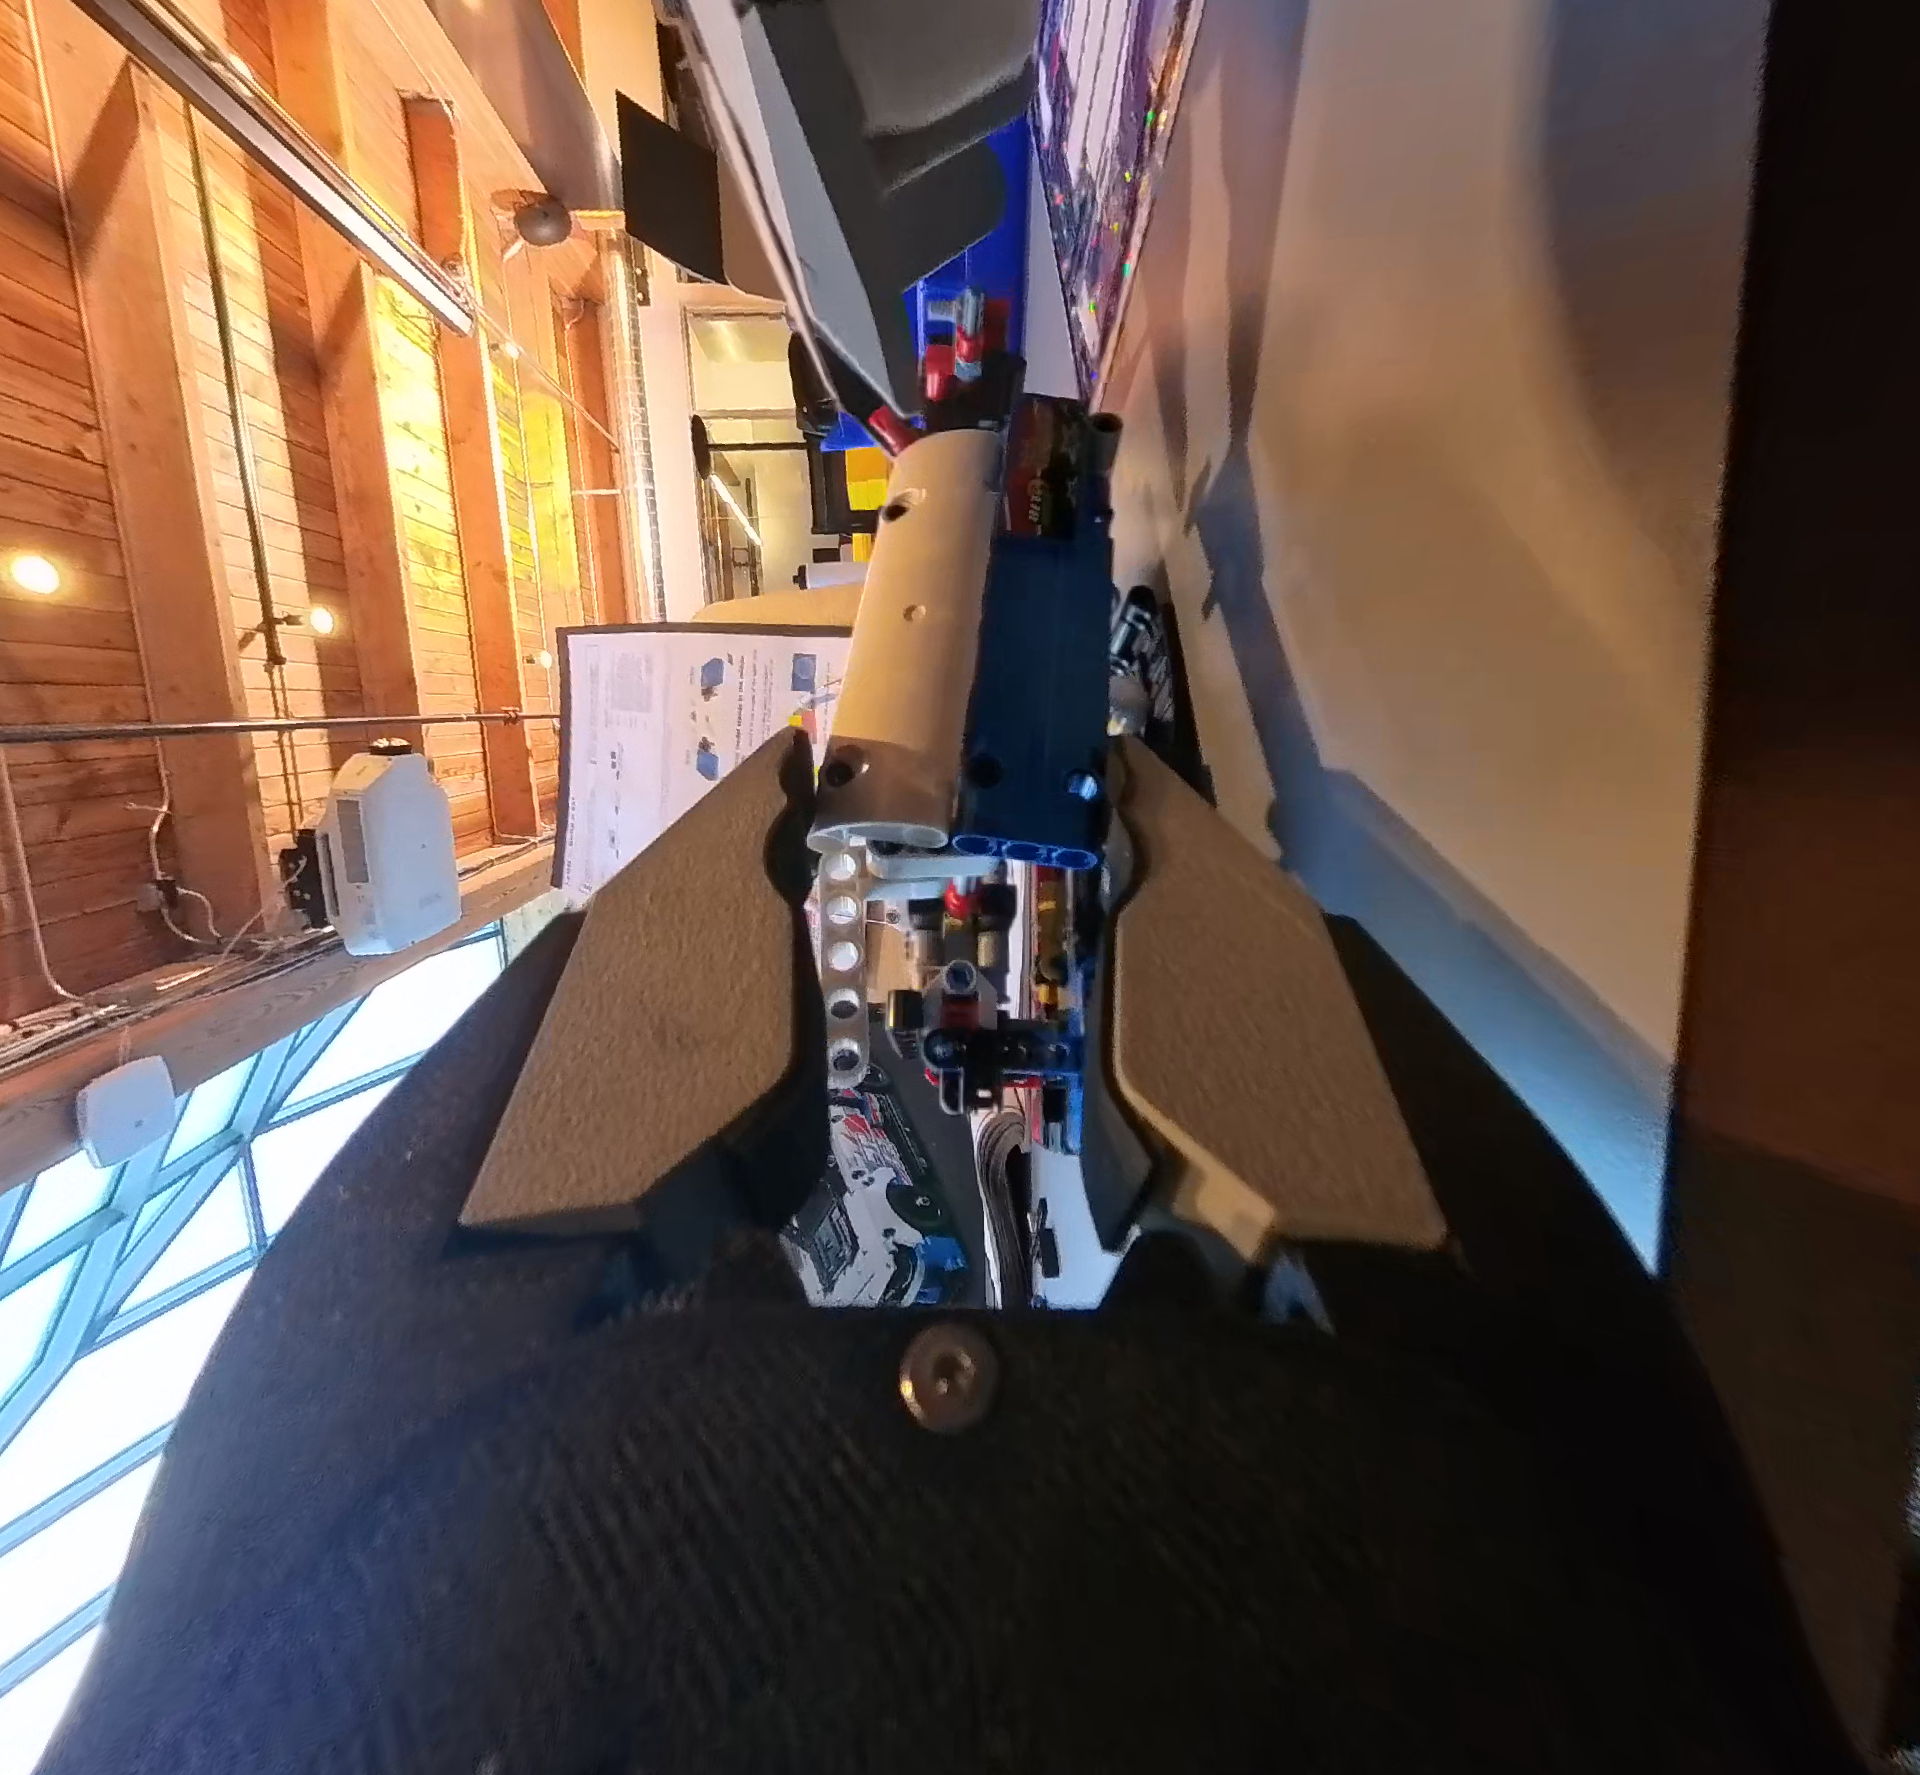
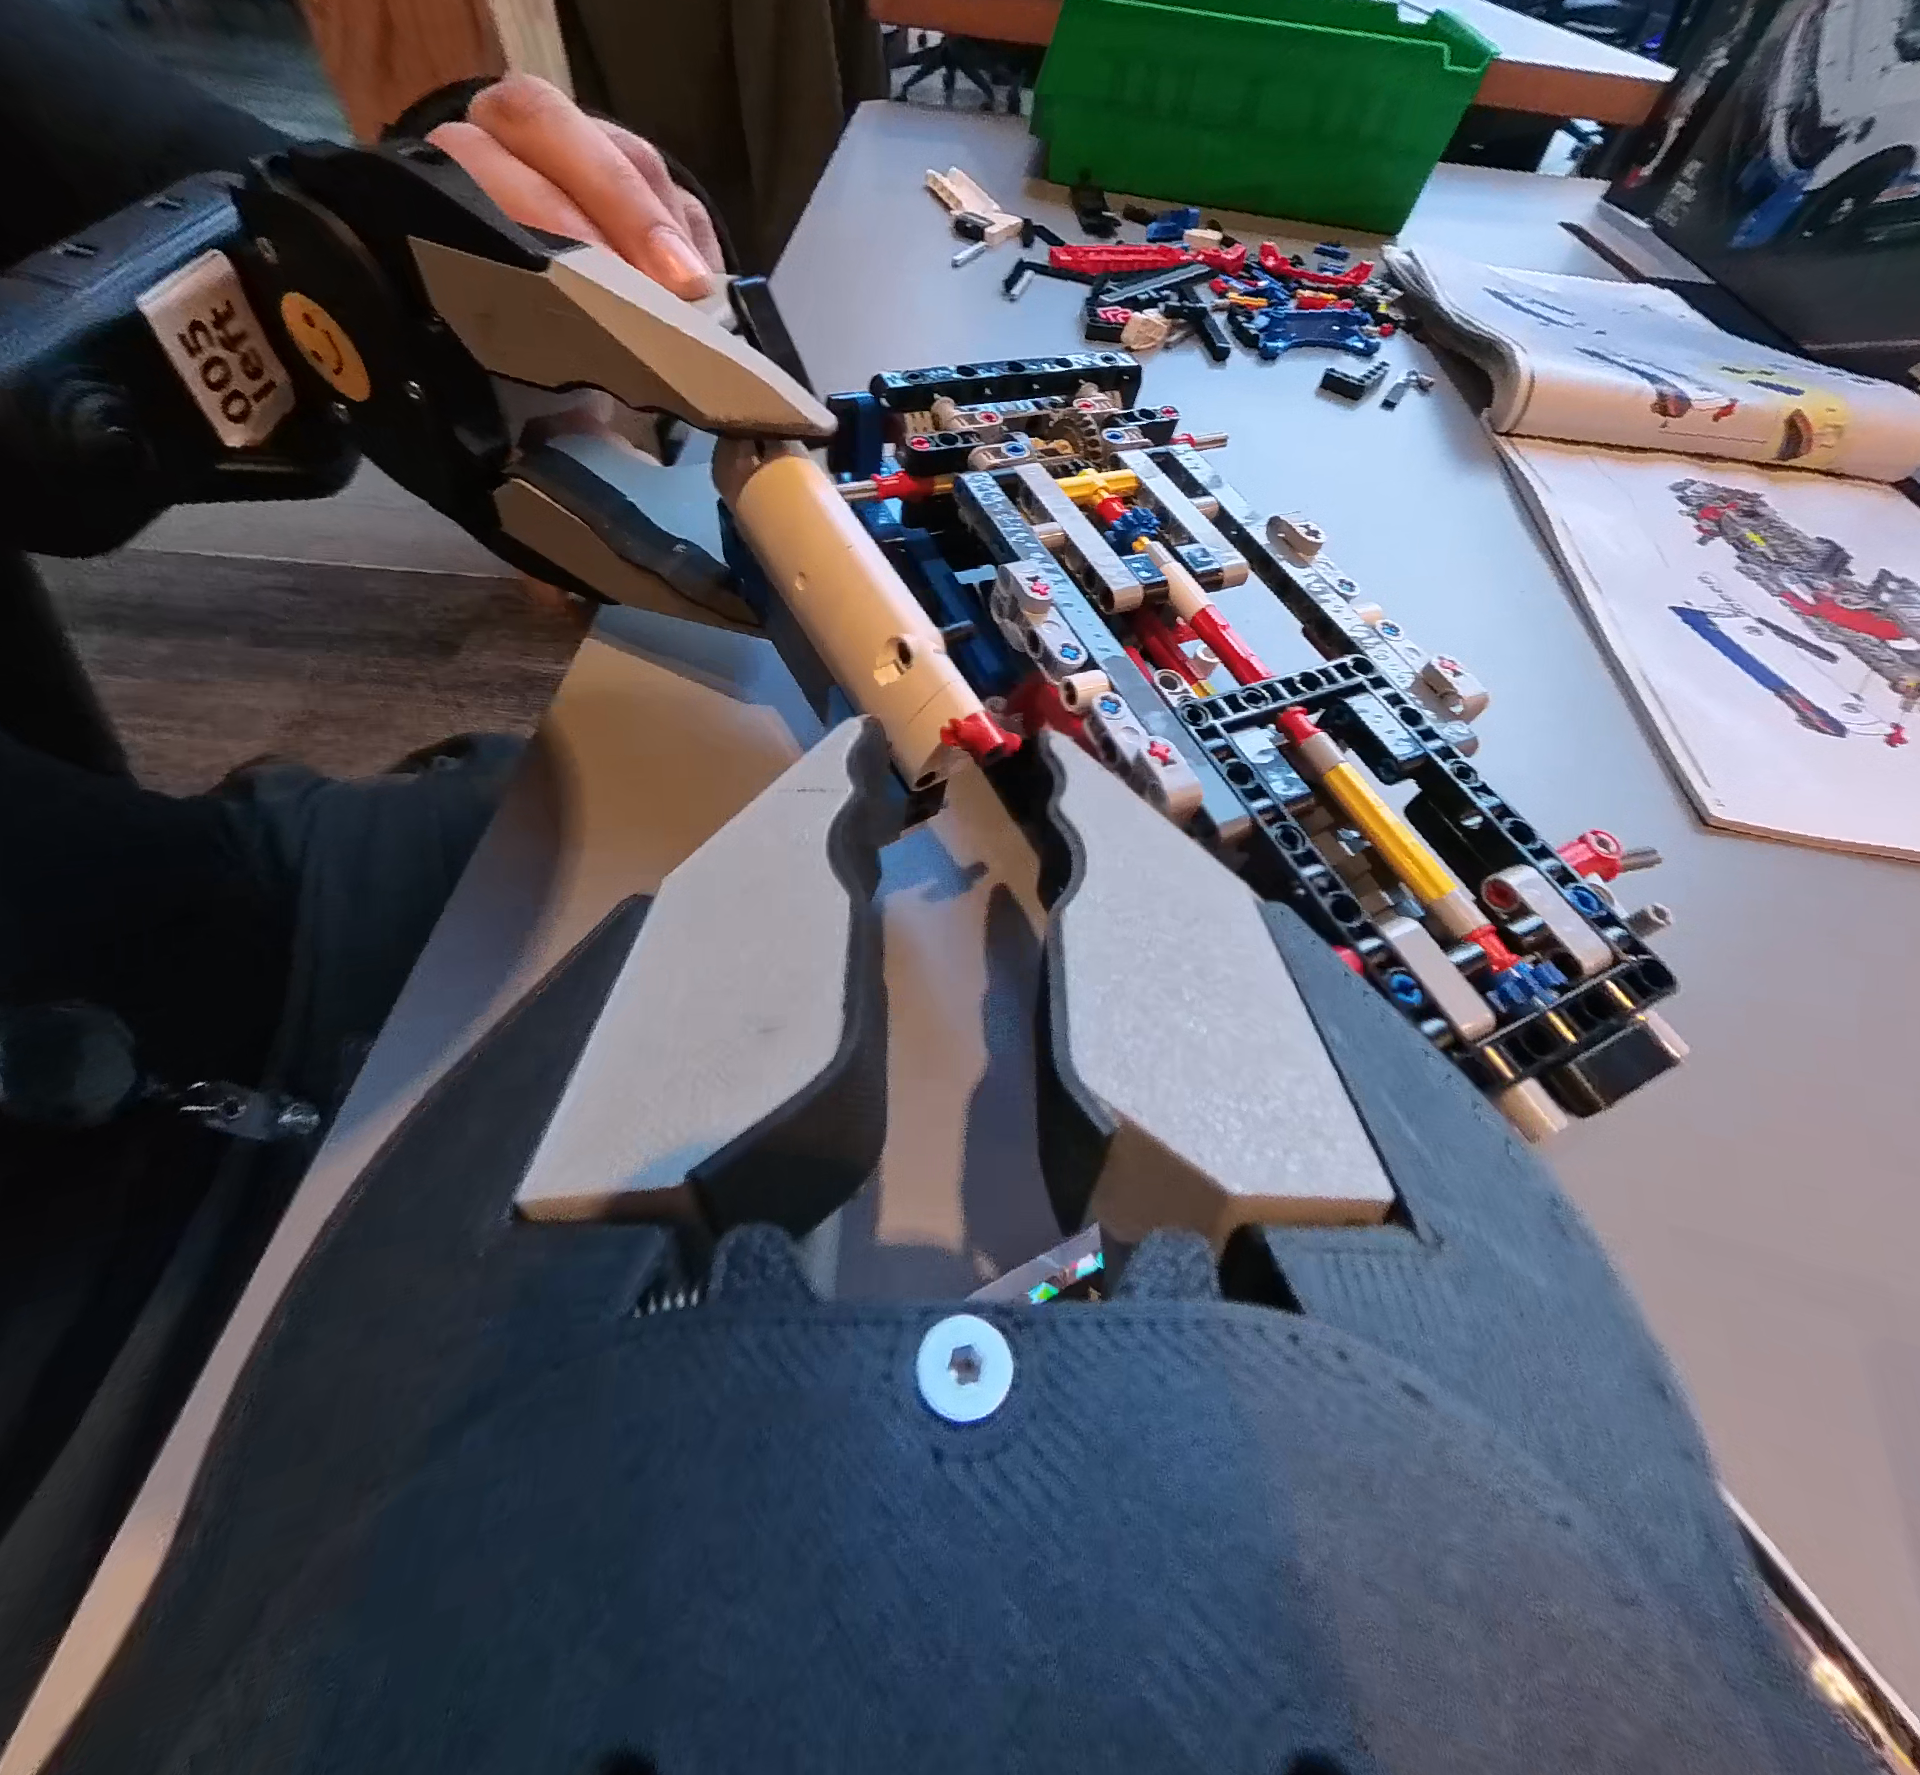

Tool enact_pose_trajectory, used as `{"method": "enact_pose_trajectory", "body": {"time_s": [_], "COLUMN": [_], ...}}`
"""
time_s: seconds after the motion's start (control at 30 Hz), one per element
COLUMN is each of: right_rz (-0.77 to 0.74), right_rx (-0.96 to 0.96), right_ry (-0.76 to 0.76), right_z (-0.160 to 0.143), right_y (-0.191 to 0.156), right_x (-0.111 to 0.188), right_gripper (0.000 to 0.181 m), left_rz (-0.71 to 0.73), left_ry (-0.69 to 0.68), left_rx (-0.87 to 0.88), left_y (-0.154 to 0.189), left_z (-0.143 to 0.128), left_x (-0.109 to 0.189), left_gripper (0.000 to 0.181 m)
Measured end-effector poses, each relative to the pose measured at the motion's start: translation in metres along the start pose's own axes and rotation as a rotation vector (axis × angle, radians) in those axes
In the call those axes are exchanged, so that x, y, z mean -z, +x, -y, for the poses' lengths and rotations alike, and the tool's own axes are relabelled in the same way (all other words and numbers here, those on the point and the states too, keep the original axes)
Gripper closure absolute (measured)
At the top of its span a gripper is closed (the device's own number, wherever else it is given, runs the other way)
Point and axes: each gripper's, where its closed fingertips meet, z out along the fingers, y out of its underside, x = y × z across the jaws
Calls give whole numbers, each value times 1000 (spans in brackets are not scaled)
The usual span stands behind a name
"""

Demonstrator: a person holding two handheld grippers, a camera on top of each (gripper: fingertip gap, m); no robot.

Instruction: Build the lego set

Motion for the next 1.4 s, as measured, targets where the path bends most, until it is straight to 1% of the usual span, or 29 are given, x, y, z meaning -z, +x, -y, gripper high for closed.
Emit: {"method": "enact_pose_trajectory", "body": {"time_s": [0.23, 0.33, 0.43, 0.57, 0.67, 0.77, 0.97, 1.1, 1.27, 1.33, 1.4], "right_rz": [18, 32, 78, 98, 147, 196, 202, 199, 196, 188, 178], "right_rx": [8, 10, -16, -27, -59, -81, -94, -111, -151, -172, -189], "right_ry": [1, 7, 22, 16, 22, 57, 33, 71, 112, 125, 130], "right_z": [0, 1, 4, 3, 4, 11, 7, 12, 17, 17, 16], "right_y": [-4, -6, -12, -15, -19, -24, -25, -23, -19, -14, -11], "right_x": [0, 0, 0, 0, 3, 7, 8, 11, 15, 18, 20], "right_gripper": [159, 155, 149, 153, 163, 167, 167, 167, 167, 168, 168], "left_rz": [14, 25, 30, 21, 19, 30, 22, 32, 64, 85, 85], "left_ry": [7, 22, 33, 33, 19, 7, -23, -26, -10, 5, -15], "left_rx": [2, 6, 12, 39, 80, 105, 112, 127, 182, 232, 282], "left_y": [-4, -8, -11, -10, -12, -16, -10, -15, -22, -27, -30], "left_z": [5, 11, 16, 16, 12, 10, 8, 8, 8, 7, 2], "left_x": [2, 3, 3, 1, 0, -1, -4, -6, 0, 4, 7], "left_gripper": [129, 129, 129, 129, 129, 128, 129, 128, 132, 131, 130]}}
